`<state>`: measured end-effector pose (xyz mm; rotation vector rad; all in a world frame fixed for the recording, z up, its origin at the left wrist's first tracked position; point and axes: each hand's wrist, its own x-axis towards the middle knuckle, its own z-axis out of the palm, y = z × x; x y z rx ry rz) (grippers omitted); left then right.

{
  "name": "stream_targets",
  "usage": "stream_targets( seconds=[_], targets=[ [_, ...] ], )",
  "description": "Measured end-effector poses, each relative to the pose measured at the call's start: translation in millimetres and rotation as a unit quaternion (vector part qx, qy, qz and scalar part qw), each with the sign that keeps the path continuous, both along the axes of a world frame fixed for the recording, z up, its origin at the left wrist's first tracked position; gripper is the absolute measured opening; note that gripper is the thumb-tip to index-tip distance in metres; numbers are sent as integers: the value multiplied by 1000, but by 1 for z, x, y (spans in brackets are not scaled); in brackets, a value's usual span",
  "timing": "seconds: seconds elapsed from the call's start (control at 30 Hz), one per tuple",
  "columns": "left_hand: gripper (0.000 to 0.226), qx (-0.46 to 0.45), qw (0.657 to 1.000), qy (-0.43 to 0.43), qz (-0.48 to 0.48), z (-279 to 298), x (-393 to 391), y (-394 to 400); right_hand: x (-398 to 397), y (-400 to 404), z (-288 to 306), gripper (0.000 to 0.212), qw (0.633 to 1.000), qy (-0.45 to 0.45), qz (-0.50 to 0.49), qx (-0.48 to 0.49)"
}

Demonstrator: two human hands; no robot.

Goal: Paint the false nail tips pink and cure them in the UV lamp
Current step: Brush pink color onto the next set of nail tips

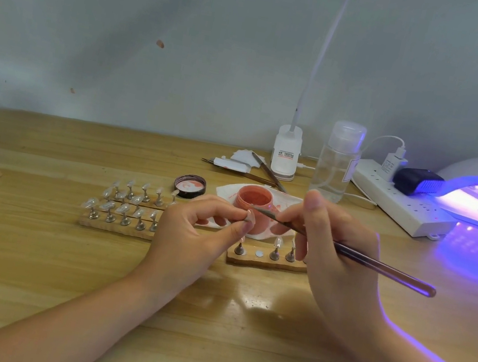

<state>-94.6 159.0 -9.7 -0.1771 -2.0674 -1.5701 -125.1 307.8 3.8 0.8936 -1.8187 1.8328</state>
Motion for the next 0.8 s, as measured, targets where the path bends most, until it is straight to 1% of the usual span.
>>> stream_targets(
  seconds=[0.13,0.27,0.33,0.4,0.5,0.6,0.8],
  targets=[
    [10,2,1000,4,3,0,1,0,2,4,-3,41,1000,-3,9,-19],
    [16,3,1000,15,16,1,2,1,3,7,-2,49,999,-23,9,-35],
    [19,-4,1000,10,17,2,2,1,3,8,-1,48,998,-26,11,-50],
    [17,-6,1000,6,17,3,3,1,3,8,-1,44,998,-18,8,-63],
    [13,-8,1000,10,18,3,4,1,2,5,-1,41,999,2,-2,-50],
    [9,-7,1000,15,20,3,3,1,4,5,-2,42,999,13,-5,-32],
    [12,5,1000,22,17,1,3,2,6,4,-3,38,999,39,-3,-15]
  ],
)
